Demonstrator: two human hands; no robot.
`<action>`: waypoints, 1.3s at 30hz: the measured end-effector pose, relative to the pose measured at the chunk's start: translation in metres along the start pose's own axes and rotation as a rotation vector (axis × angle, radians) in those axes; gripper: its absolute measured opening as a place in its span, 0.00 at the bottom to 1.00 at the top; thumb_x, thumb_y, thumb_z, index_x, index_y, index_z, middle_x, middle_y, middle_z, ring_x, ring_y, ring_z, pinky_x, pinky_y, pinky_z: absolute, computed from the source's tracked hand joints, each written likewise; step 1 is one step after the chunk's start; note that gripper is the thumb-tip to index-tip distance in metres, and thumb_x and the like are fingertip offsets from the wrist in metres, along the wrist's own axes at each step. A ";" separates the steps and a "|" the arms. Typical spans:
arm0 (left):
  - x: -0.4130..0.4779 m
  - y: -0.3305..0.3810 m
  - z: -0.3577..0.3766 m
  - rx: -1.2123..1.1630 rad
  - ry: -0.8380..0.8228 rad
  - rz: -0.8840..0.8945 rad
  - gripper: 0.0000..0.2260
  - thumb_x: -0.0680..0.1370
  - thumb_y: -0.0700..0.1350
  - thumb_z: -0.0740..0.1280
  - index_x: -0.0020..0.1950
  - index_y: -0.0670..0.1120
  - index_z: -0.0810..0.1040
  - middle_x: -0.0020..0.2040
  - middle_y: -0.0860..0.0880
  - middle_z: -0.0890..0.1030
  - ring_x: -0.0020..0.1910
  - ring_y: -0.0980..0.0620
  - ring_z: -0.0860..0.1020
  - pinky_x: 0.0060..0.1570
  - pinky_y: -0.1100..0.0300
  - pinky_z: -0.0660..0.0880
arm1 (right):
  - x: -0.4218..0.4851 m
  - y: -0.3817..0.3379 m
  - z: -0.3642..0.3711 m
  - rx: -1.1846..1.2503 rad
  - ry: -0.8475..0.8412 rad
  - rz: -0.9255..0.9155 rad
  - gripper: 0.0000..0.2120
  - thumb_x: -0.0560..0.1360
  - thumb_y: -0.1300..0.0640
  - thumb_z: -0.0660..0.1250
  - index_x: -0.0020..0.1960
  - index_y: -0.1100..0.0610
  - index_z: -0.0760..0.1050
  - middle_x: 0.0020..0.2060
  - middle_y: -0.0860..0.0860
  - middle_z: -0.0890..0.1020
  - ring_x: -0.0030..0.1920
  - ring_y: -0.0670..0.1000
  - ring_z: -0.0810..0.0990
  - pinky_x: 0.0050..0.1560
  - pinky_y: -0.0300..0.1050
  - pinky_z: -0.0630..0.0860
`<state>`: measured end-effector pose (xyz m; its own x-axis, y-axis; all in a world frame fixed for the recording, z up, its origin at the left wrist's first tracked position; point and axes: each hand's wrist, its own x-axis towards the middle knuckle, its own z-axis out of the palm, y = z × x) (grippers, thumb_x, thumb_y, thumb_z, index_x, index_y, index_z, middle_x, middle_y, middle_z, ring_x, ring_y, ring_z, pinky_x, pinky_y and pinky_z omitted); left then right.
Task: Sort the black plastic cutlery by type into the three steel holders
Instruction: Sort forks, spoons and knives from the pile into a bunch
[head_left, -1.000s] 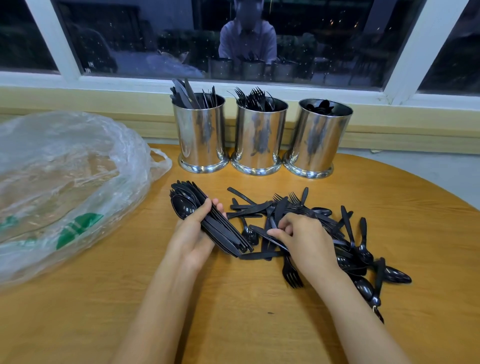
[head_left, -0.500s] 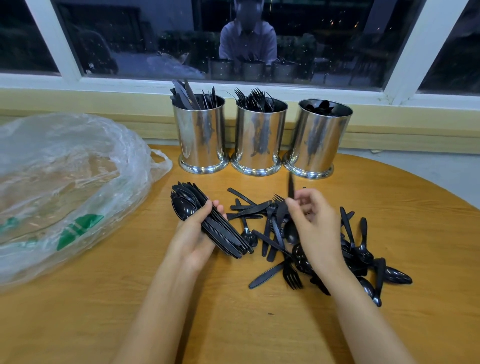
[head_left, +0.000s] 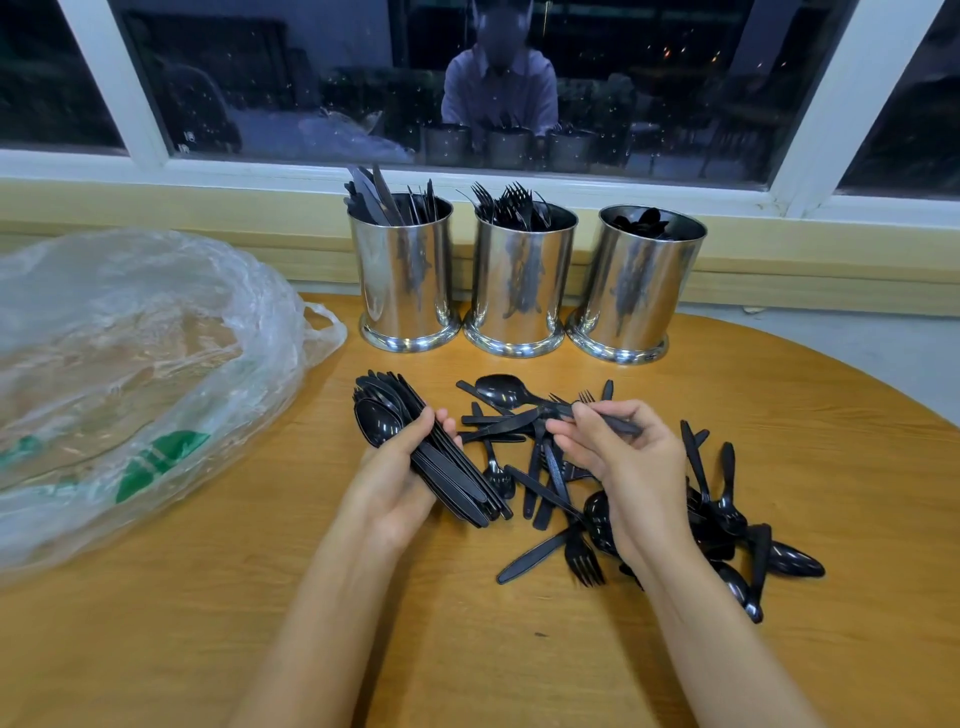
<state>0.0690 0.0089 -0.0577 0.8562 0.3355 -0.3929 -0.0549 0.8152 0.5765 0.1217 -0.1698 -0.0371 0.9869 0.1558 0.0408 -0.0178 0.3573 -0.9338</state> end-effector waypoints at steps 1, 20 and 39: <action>0.000 -0.001 0.001 0.010 -0.010 -0.007 0.03 0.78 0.39 0.66 0.47 0.42 0.80 0.39 0.47 0.82 0.40 0.53 0.80 0.53 0.55 0.76 | 0.000 0.002 0.001 0.017 -0.010 0.017 0.05 0.75 0.65 0.68 0.50 0.63 0.76 0.41 0.59 0.85 0.47 0.58 0.85 0.49 0.44 0.82; -0.003 -0.006 0.007 0.087 -0.062 0.023 0.10 0.69 0.49 0.72 0.42 0.43 0.78 0.37 0.48 0.80 0.36 0.53 0.81 0.47 0.54 0.76 | -0.020 0.026 0.023 -0.486 -0.280 0.002 0.02 0.71 0.61 0.75 0.42 0.56 0.84 0.33 0.47 0.84 0.34 0.42 0.78 0.39 0.35 0.76; 0.003 0.003 0.000 -0.011 0.007 0.014 0.04 0.80 0.36 0.62 0.52 0.39 0.76 0.37 0.47 0.82 0.40 0.53 0.80 0.48 0.56 0.77 | 0.021 0.031 -0.022 -1.336 -0.130 -0.205 0.08 0.75 0.46 0.69 0.45 0.51 0.77 0.39 0.45 0.75 0.42 0.45 0.75 0.42 0.41 0.75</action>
<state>0.0715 0.0121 -0.0576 0.8516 0.3504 -0.3900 -0.0729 0.8158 0.5738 0.1458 -0.1758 -0.0726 0.9297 0.3199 0.1827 0.3670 -0.7623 -0.5331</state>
